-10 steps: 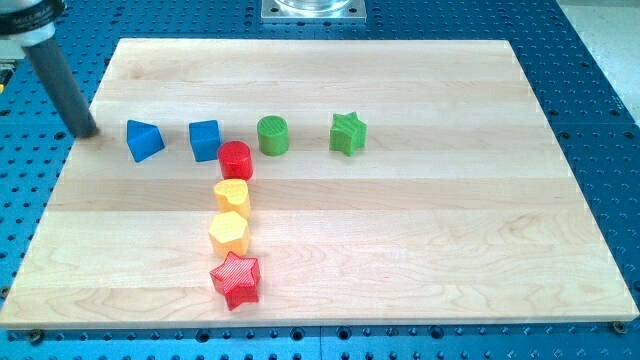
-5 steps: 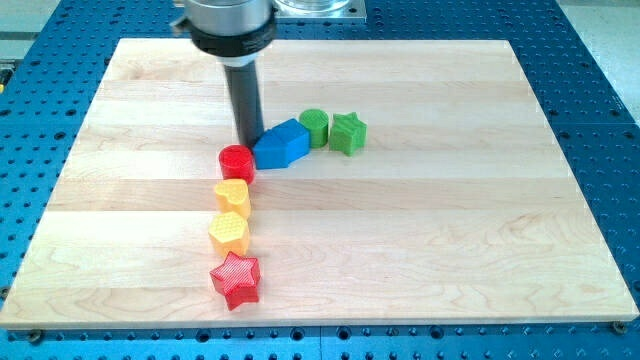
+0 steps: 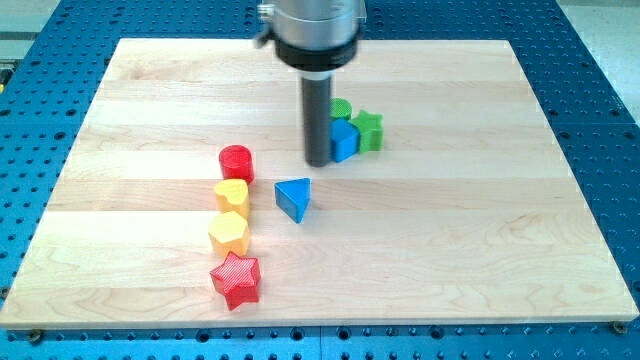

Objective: Place the blue cube at the top right of the board

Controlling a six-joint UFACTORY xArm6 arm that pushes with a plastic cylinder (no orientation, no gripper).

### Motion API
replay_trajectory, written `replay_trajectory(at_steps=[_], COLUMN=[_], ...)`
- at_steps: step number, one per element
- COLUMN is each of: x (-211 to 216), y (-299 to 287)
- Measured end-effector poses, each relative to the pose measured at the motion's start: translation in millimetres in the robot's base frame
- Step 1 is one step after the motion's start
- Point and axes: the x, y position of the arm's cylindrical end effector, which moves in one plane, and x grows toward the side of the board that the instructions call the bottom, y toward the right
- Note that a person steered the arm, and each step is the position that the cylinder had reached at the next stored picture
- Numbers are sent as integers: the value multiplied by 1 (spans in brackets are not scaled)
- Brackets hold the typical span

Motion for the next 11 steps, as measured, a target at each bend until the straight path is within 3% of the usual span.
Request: replay_trajectory(at_steps=[1,3,4,5,6,7,8,9,11], x=[-31,-73,-121,-123,-86,-138,-142,-106,-136], y=[12,100,112,146,173,199,205,170,210])
